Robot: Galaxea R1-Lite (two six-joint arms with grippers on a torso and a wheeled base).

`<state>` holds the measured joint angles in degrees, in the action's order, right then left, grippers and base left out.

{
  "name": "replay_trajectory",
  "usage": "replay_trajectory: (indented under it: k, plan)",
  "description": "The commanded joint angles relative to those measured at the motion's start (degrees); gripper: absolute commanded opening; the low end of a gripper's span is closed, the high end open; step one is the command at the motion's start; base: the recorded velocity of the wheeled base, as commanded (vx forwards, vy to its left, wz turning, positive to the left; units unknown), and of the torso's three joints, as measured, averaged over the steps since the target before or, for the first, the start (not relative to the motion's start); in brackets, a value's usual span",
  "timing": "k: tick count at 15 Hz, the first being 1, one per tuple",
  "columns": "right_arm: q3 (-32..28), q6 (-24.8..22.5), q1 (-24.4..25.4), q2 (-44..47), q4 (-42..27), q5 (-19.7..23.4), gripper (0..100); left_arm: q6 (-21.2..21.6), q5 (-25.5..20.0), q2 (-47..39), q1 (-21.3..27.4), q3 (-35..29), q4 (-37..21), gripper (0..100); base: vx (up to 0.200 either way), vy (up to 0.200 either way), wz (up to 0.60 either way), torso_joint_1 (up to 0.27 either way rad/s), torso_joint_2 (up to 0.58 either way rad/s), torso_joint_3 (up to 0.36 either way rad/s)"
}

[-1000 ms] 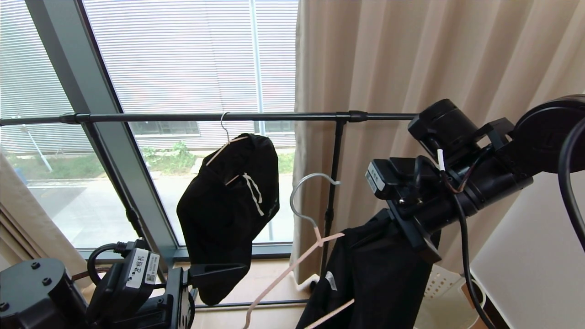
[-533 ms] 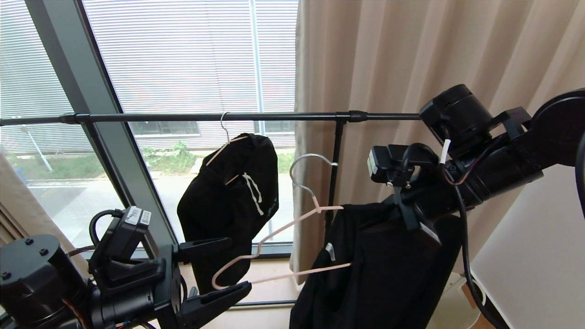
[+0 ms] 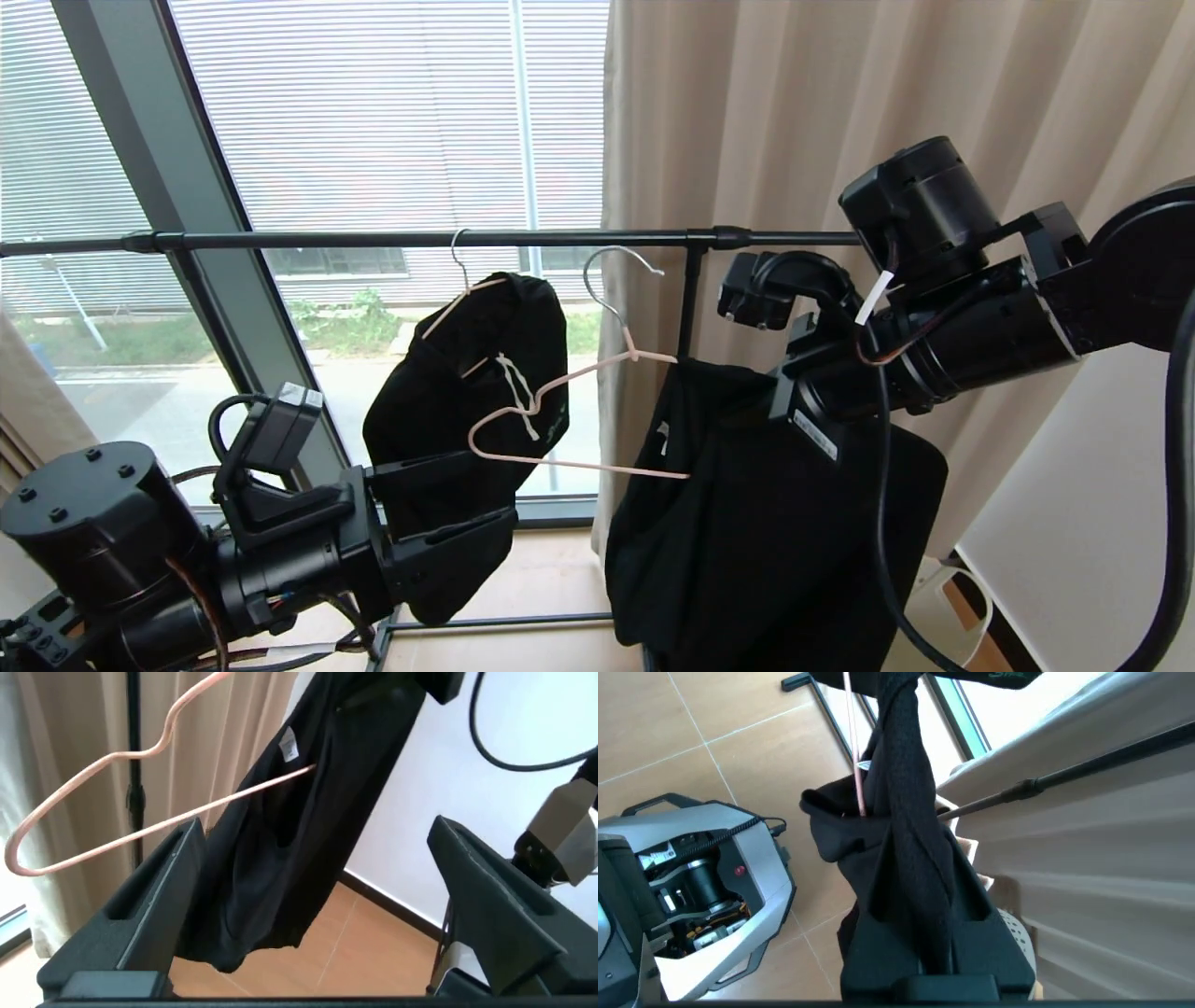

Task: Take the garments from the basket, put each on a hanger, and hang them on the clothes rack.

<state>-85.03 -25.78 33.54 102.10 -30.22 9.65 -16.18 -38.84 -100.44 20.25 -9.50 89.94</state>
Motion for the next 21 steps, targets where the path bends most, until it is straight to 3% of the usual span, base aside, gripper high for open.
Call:
replay_trajectory:
  k: [1,2,5,9,13,14,21]
  plan:
    - [0.0,0.9,1.7,-0.4,0.1,-0.7,0,0.4,1.2,-4.5,0.5,-1.3,0.1,100,0.000,0.000,0.00,0.000,0.00,0.000]
    - [0.1,5.6,4.2,-0.6,1.1,-4.2,0,3.9,5.0,-6.2,2.9,-1.9,0.1,100,0.000,0.000,0.00,0.000,0.00,0.000]
    - [0.9,7.1,6.8,-1.2,1.7,-5.5,0,10.5,24.5,-10.3,10.6,-5.0,0.1,100,0.000,0.000,0.00,0.000,0.00,0.000]
    - [1.0,11.2,9.4,-0.9,1.8,-10.5,0,10.7,26.3,-12.0,15.4,-4.0,0.1,100,0.000,0.000,0.00,0.000,0.00,0.000]
    - [0.9,12.7,9.4,-0.9,1.8,-10.5,0,10.7,28.0,-14.2,17.1,-4.0,0.1,100,0.000,0.000,0.00,0.000,0.00,0.000]
    - [0.9,13.1,9.9,-1.0,1.8,-10.5,0,10.8,31.4,-16.0,18.3,-5.1,0.1,100,0.000,0.000,0.00,0.000,0.00,0.000]
    - [0.8,14.4,11.6,-0.9,3.2,-10.4,0,10.7,39.0,-21.3,20.9,-8.3,0.1,100,0.000,0.000,0.00,0.000,0.00,0.000]
